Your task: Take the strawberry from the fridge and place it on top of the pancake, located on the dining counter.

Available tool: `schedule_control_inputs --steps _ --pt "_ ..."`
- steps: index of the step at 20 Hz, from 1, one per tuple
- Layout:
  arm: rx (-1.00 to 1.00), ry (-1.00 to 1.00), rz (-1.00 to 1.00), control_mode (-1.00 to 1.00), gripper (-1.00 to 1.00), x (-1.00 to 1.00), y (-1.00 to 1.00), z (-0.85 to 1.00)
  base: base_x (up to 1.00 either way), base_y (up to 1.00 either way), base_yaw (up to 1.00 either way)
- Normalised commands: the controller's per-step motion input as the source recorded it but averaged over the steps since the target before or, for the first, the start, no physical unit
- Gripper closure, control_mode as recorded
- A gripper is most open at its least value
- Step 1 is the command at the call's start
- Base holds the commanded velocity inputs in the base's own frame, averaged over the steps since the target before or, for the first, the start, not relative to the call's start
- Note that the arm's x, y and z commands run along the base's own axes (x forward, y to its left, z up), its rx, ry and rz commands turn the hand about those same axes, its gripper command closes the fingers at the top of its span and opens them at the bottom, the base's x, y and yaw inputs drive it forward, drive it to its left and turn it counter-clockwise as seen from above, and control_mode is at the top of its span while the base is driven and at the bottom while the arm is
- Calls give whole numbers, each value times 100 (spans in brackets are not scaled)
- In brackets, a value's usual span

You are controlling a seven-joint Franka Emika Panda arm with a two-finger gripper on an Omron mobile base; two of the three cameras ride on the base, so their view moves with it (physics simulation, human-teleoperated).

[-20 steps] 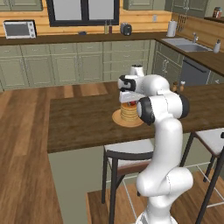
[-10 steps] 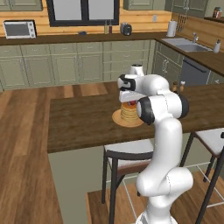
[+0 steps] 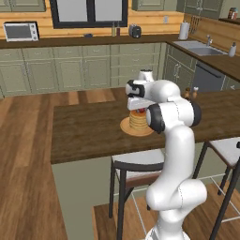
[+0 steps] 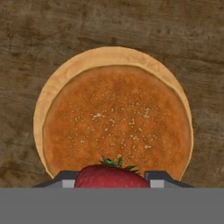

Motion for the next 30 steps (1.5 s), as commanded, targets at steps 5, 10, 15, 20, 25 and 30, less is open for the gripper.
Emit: schedule_control_inputs --steps 5,10,15,20,25,30 --pt "0 4 1 -100 -100 0 1 -25 0 0 0" --pt "0 0 0 -100 -100 0 0 -4 0 0 0" --pt "0 0 0 -100 -100 0 0 0 0 0 0" --pt "0 0 0 -100 -100 0 0 0 0 0 0" --pt "0 -3 0 -100 -100 -7 0 46 0 0 0" --pt "0 -10 0 -100 -100 -83 15 59 0 0 0"
